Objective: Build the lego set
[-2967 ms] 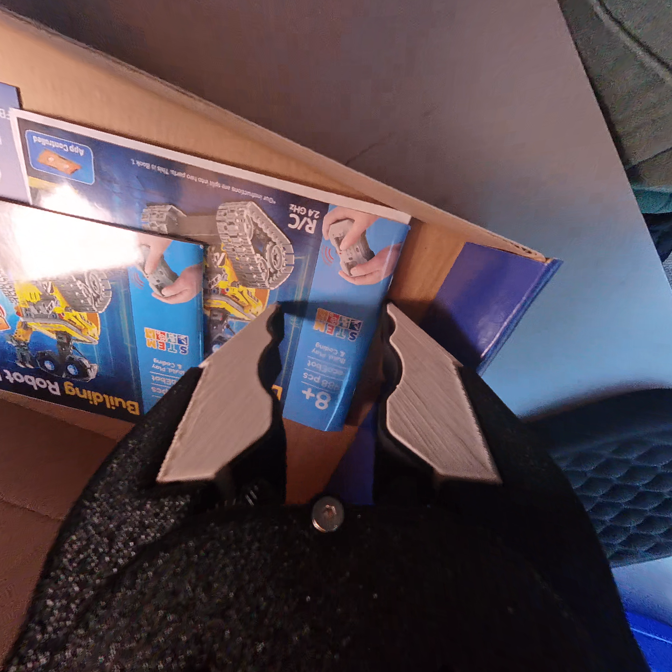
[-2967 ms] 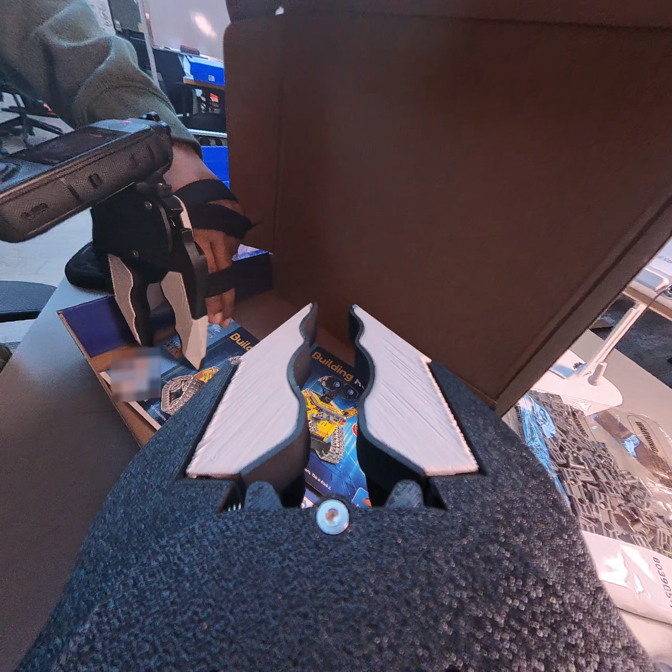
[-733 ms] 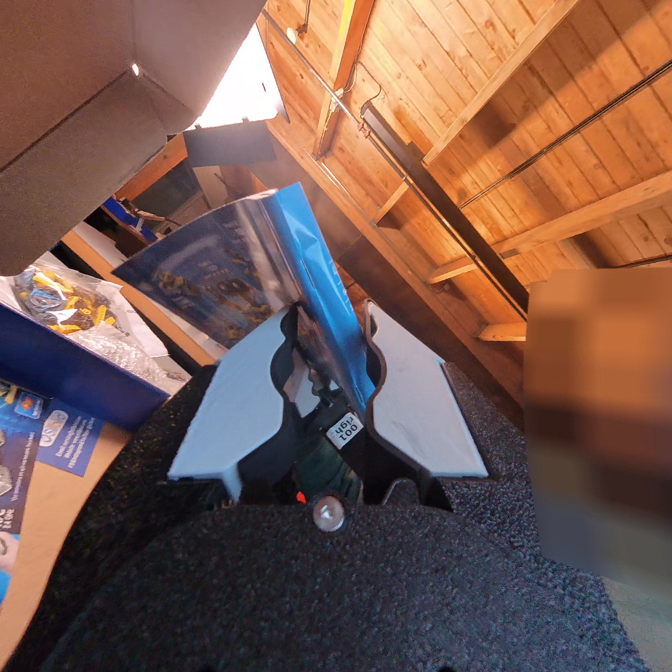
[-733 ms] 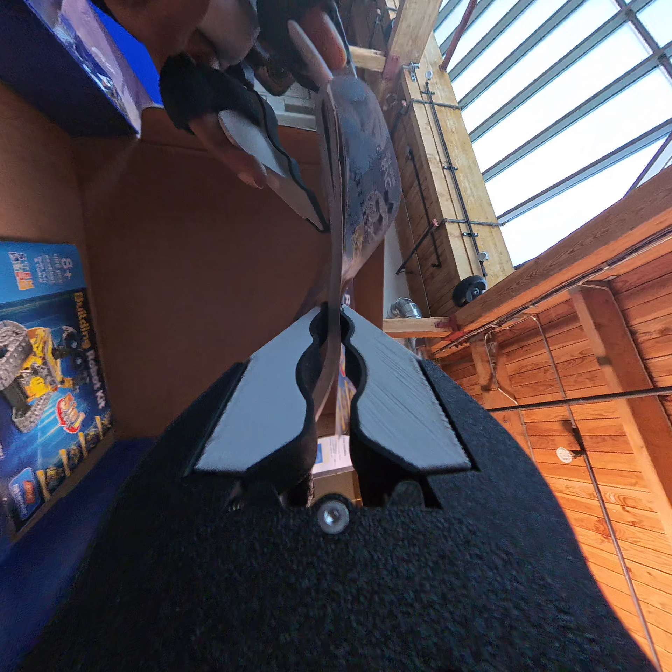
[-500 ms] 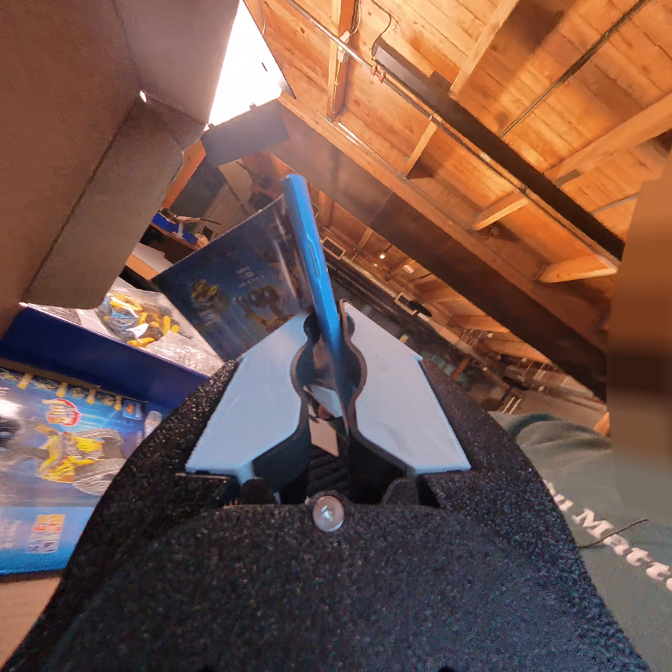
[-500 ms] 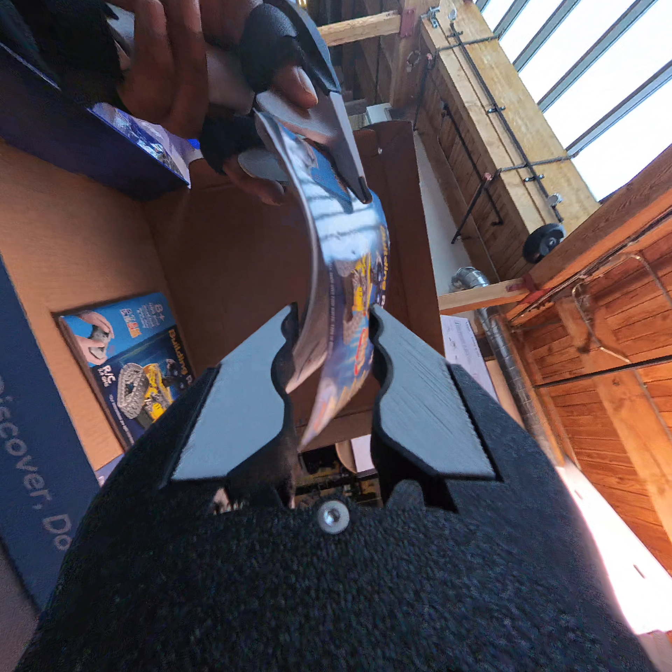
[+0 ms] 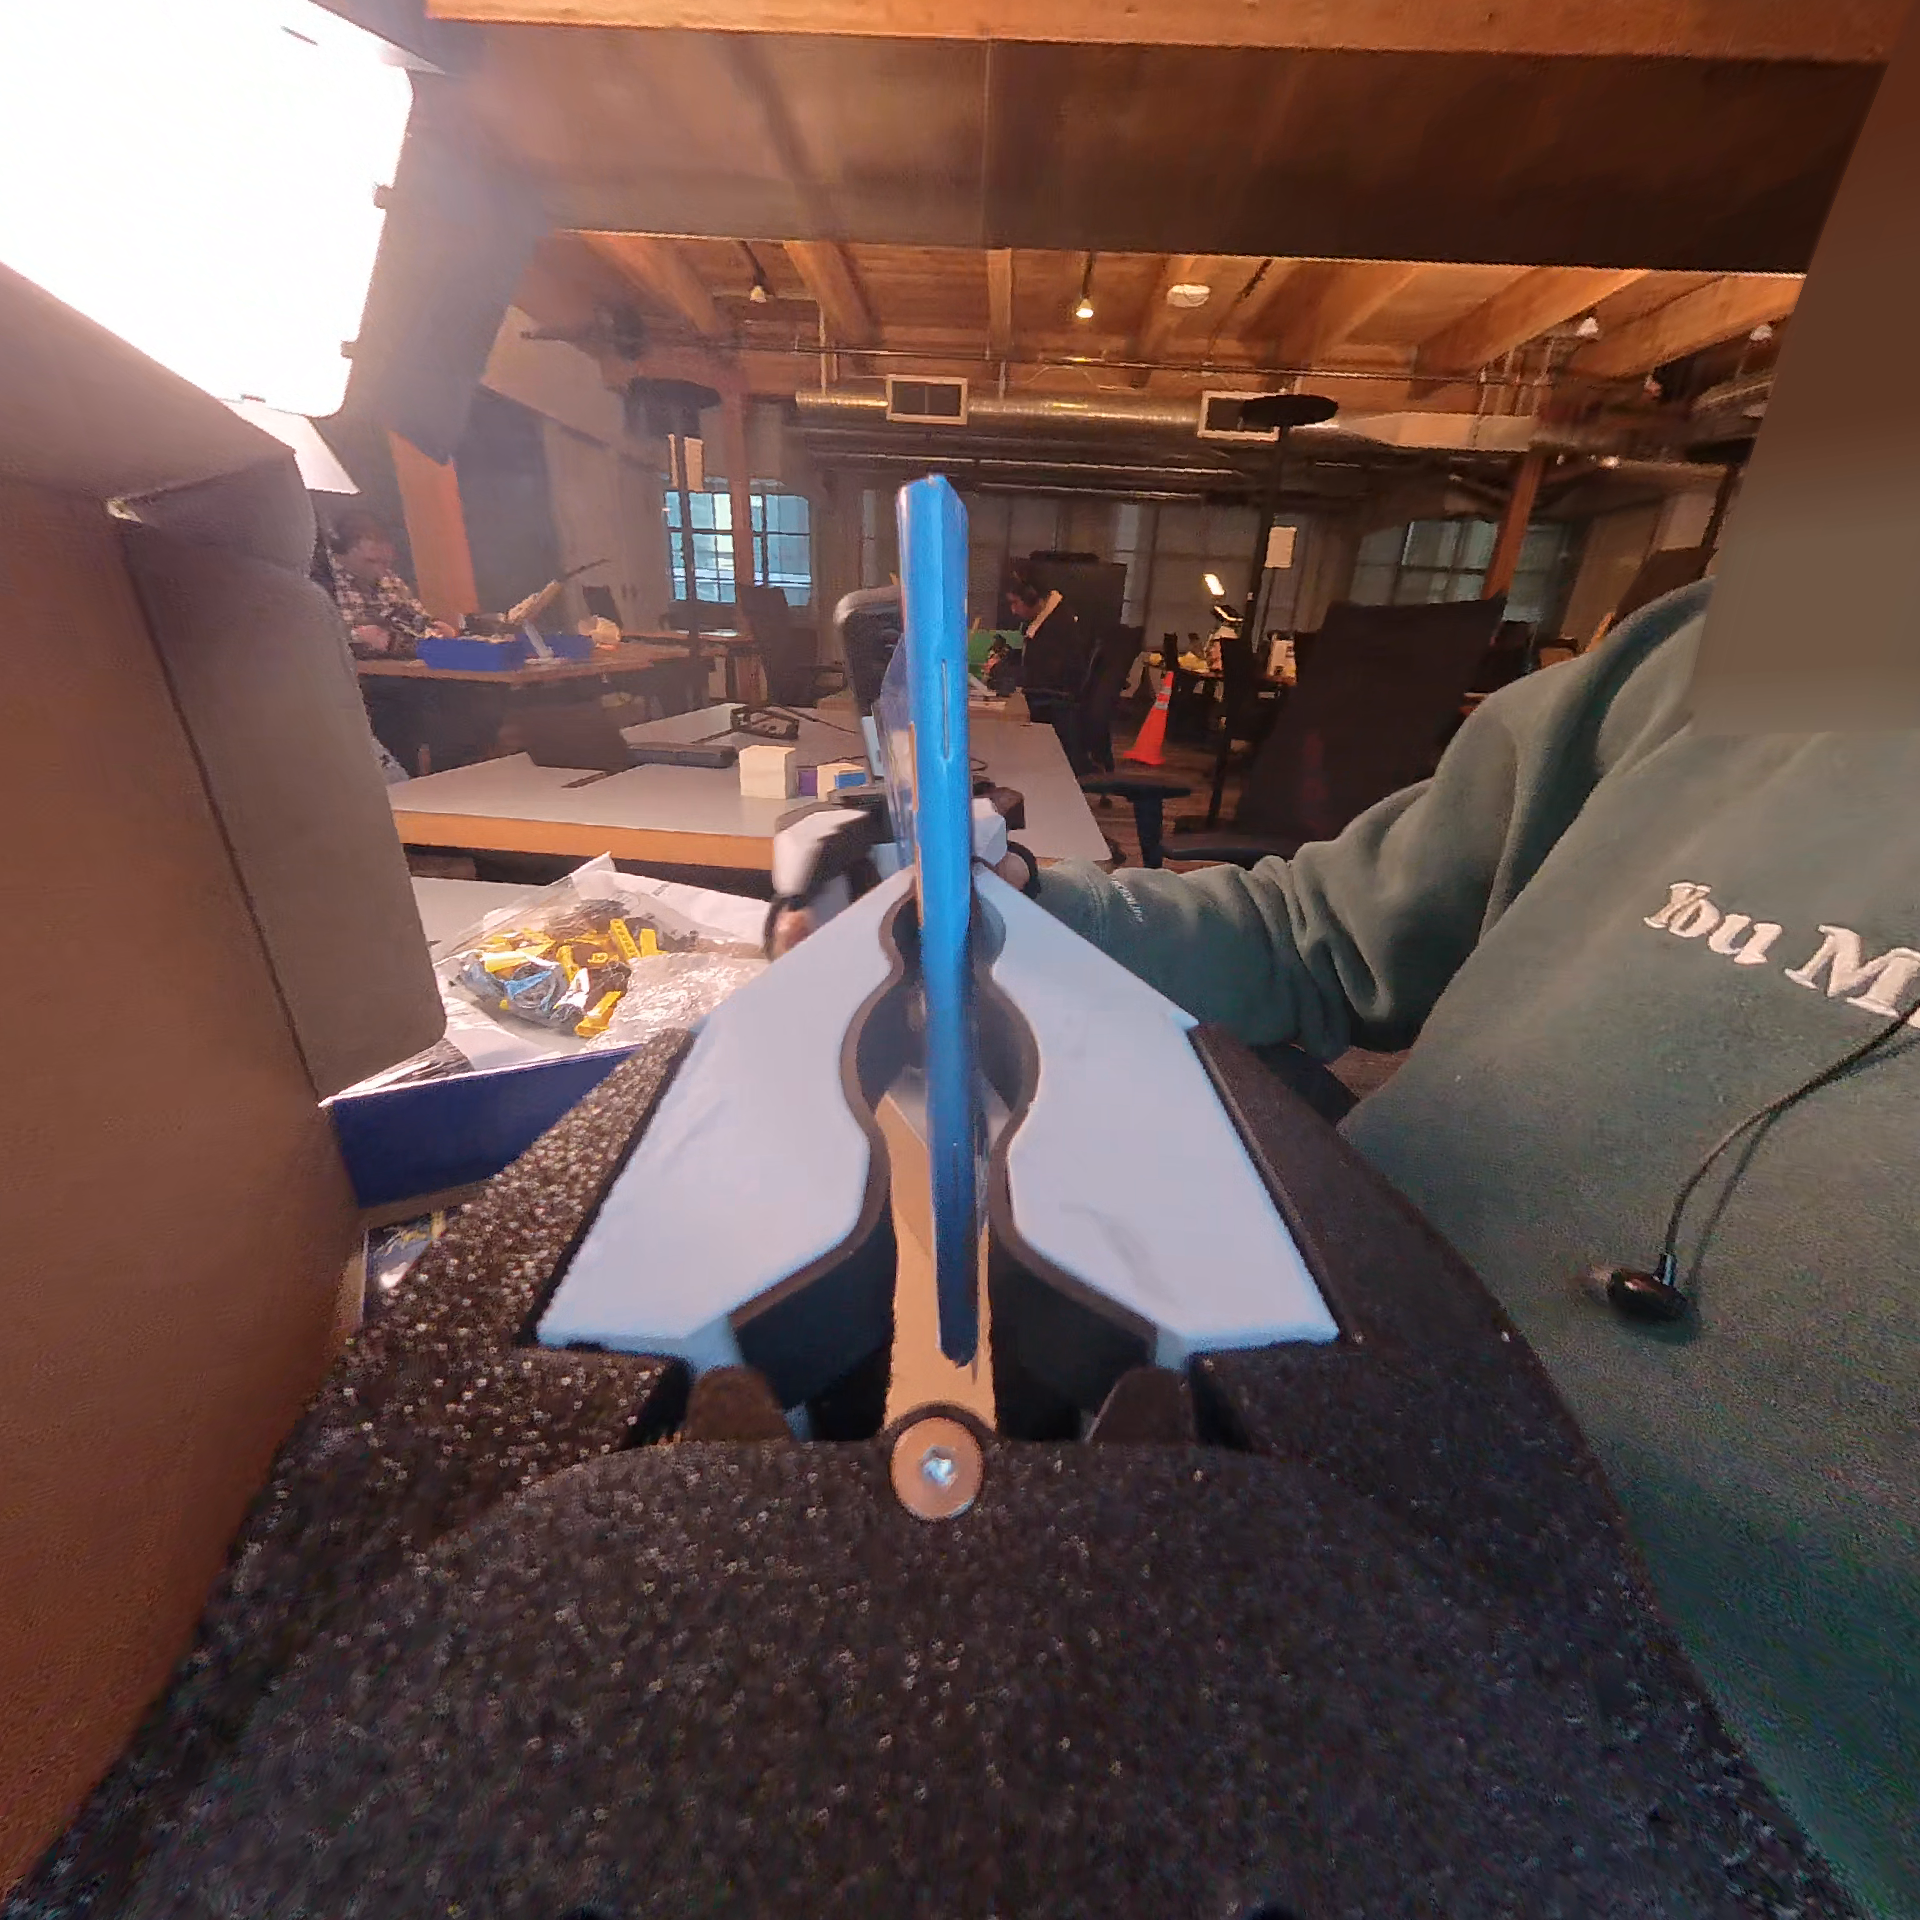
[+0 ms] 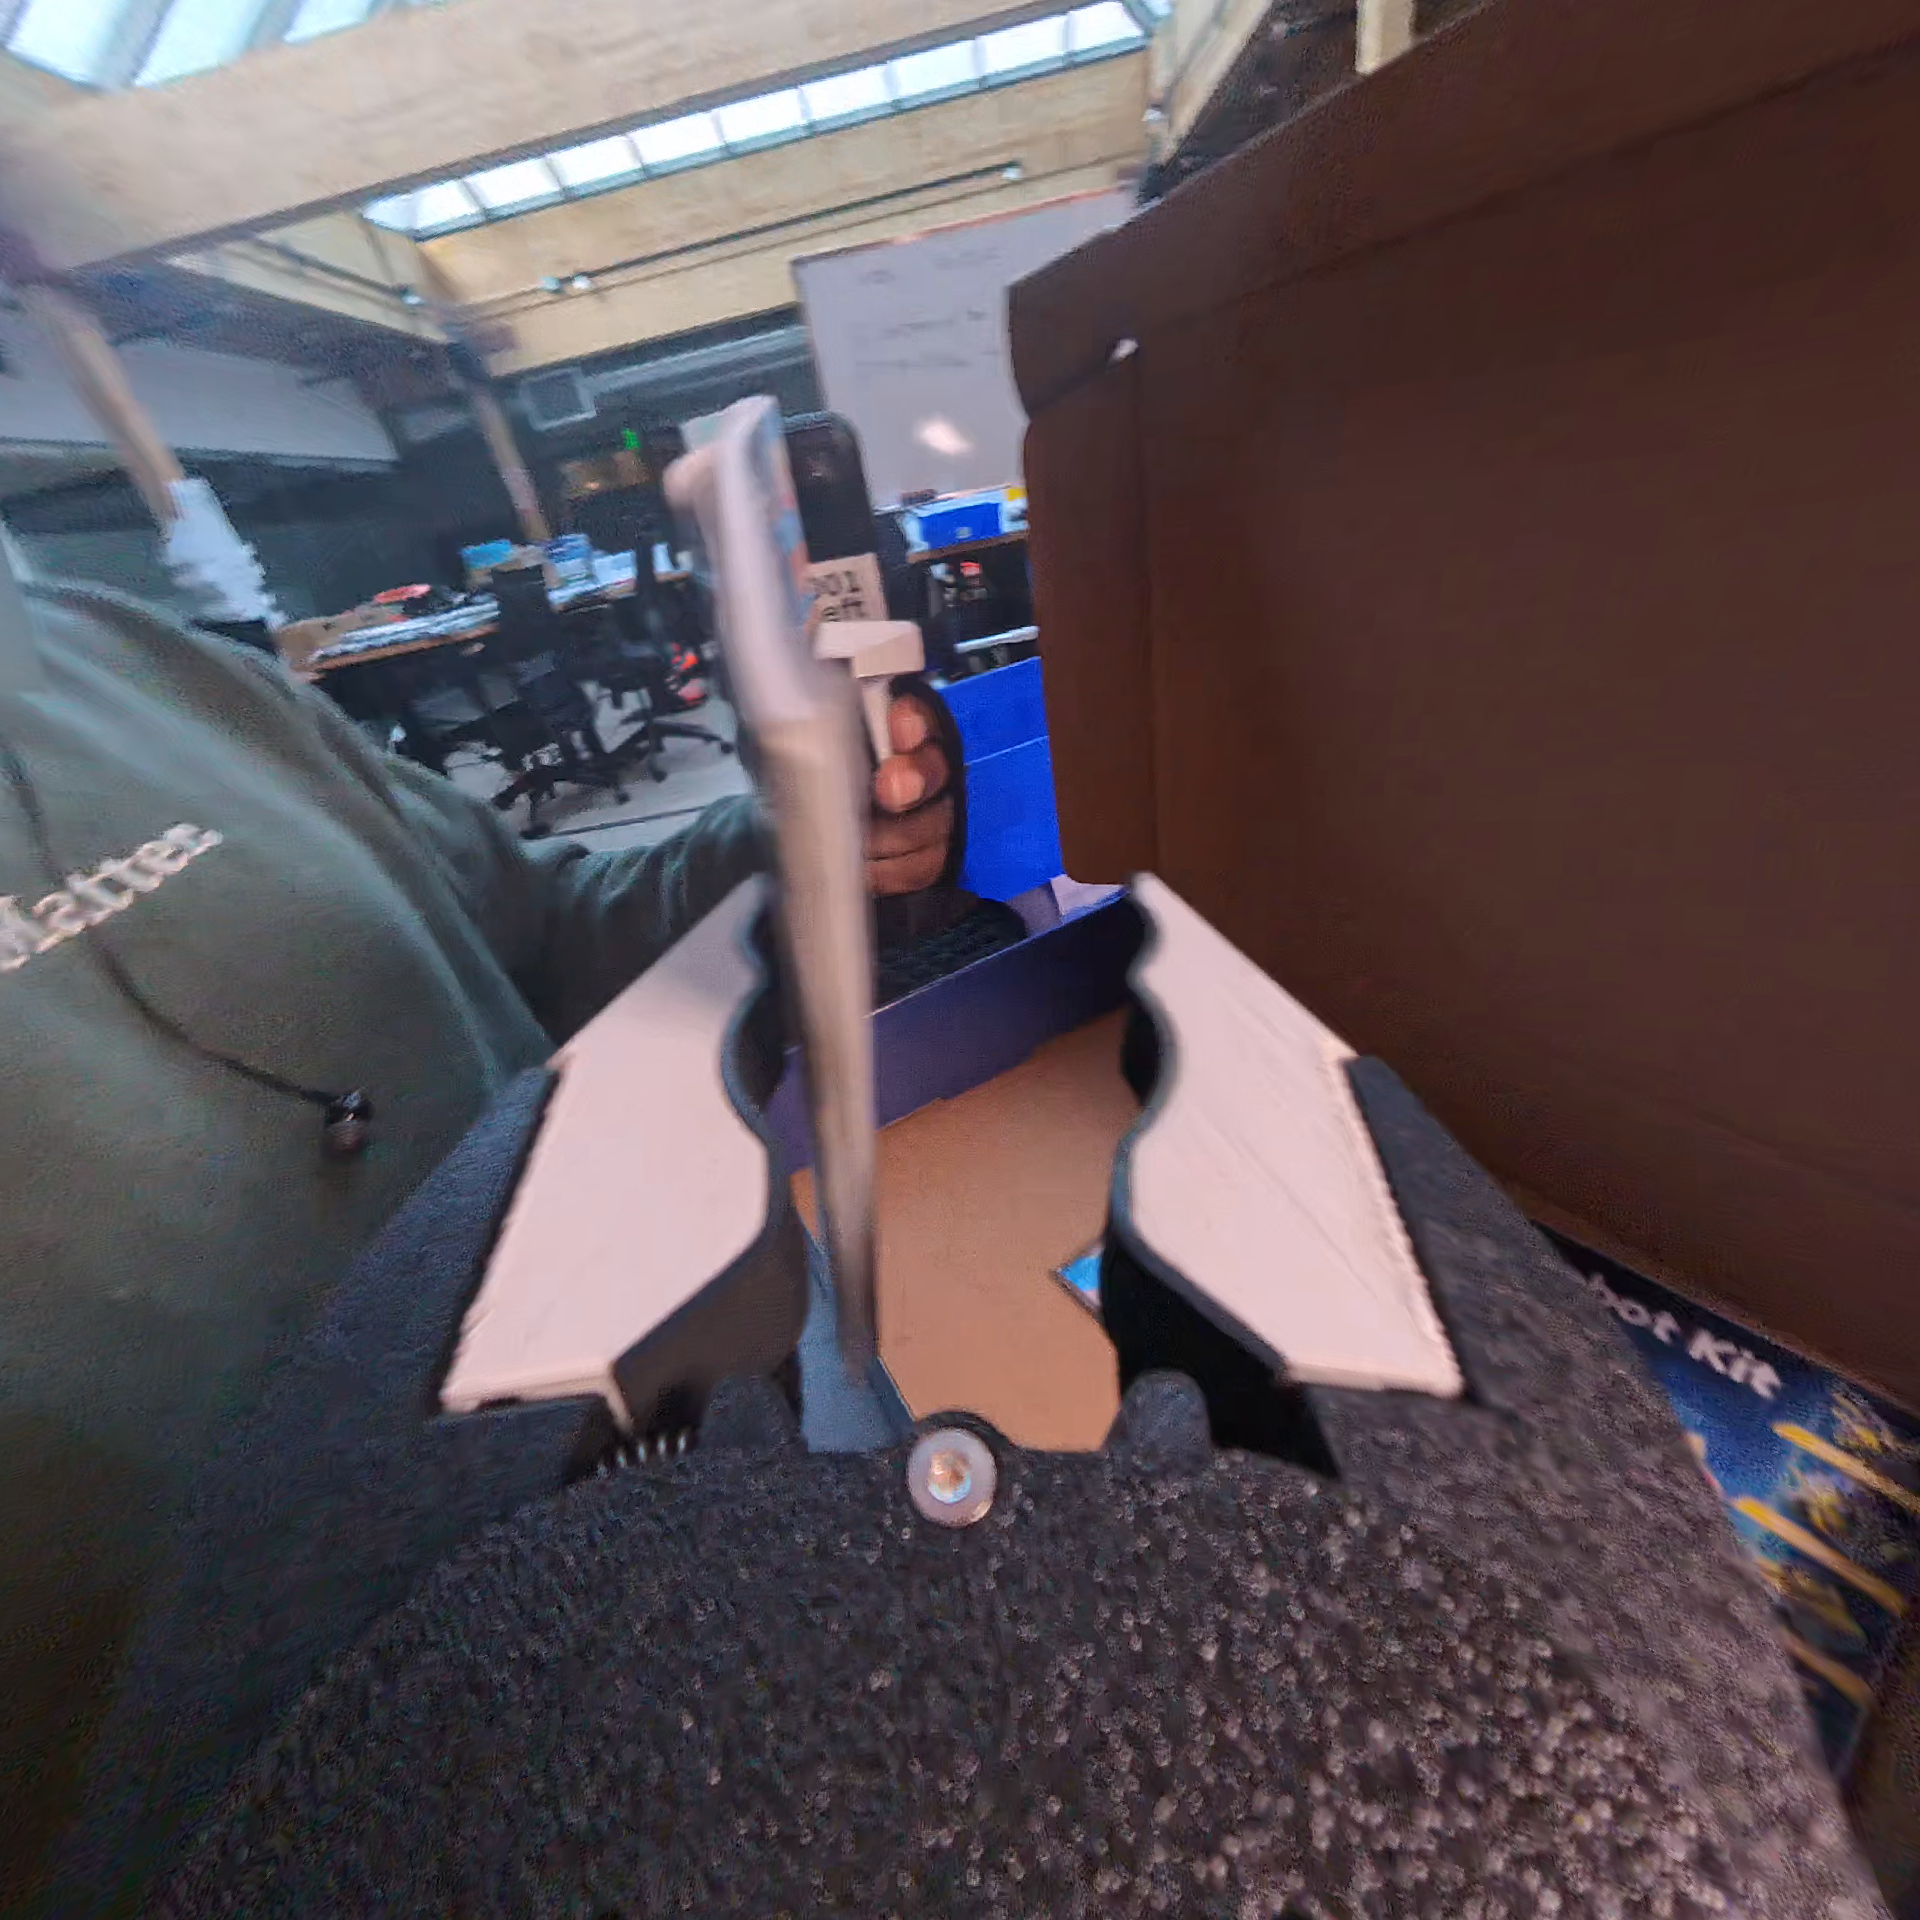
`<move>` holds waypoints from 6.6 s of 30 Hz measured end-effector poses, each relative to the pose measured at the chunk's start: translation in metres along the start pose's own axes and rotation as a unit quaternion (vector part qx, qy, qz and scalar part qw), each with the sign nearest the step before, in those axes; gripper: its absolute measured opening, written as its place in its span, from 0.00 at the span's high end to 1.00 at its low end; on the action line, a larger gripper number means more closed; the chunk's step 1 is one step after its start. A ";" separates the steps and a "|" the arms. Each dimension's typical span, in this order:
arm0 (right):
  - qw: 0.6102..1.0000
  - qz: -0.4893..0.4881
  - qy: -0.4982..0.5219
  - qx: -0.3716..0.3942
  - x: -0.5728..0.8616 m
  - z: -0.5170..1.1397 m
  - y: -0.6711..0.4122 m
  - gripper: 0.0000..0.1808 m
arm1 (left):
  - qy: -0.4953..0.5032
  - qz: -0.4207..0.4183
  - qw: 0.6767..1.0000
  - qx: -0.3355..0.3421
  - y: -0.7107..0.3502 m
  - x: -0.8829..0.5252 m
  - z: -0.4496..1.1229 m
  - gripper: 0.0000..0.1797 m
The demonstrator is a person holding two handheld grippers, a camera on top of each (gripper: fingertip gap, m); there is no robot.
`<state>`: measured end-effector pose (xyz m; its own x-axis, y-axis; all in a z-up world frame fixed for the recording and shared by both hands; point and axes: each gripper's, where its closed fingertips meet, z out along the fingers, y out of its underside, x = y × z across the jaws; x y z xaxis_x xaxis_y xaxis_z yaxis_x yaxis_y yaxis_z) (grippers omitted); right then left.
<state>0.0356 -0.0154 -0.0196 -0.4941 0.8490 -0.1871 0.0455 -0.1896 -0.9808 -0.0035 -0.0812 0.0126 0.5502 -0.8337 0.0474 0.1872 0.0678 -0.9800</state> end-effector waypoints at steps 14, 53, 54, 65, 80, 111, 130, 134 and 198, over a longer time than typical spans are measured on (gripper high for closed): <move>0.997 -0.062 0.025 -0.041 -0.008 0.001 0.011 0.98 | -0.129 0.099 0.977 -0.137 0.022 -0.026 -0.018 0.98; 0.854 -0.269 0.051 -0.442 0.016 0.040 0.073 1.00 | -0.192 0.121 0.912 -0.341 0.058 -0.041 -0.041 0.66; 0.855 -0.275 0.052 -0.437 0.013 0.039 0.071 1.00 | -0.201 0.101 0.908 -0.353 0.068 -0.042 -0.044 0.62; 0.880 -0.327 0.032 -0.341 -0.035 0.012 0.052 1.00 | -0.147 -0.082 0.935 -0.314 0.113 -0.017 -0.039 0.89; 0.859 -0.359 0.100 -0.352 -0.025 0.023 0.018 0.97 | -0.144 0.150 0.941 -0.267 0.017 0.014 -0.005 0.97; 0.784 -0.216 0.143 -0.564 0.335 0.044 -0.130 0.94 | -0.361 0.177 0.914 -0.051 0.007 -0.043 -0.110 0.92; 0.841 -0.377 0.351 -0.166 0.235 0.009 -0.245 0.82 | -0.432 0.144 0.887 -0.077 0.010 -0.089 -0.131 0.90; 0.874 -0.314 0.370 -0.038 0.178 -0.041 -0.209 0.83 | -0.438 0.154 0.880 -0.103 0.009 -0.106 -0.134 0.90; 0.830 -0.285 0.312 -0.364 -0.004 -0.126 0.085 0.73 | -0.295 0.145 0.895 -0.302 0.070 0.024 -0.157 0.73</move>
<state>0.1510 0.0268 -0.1093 -0.0800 0.8313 0.5500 0.5828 0.4866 -0.6508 -0.1050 -0.1820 -0.0847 0.8720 -0.3820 -0.3060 -0.4084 -0.2231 -0.8851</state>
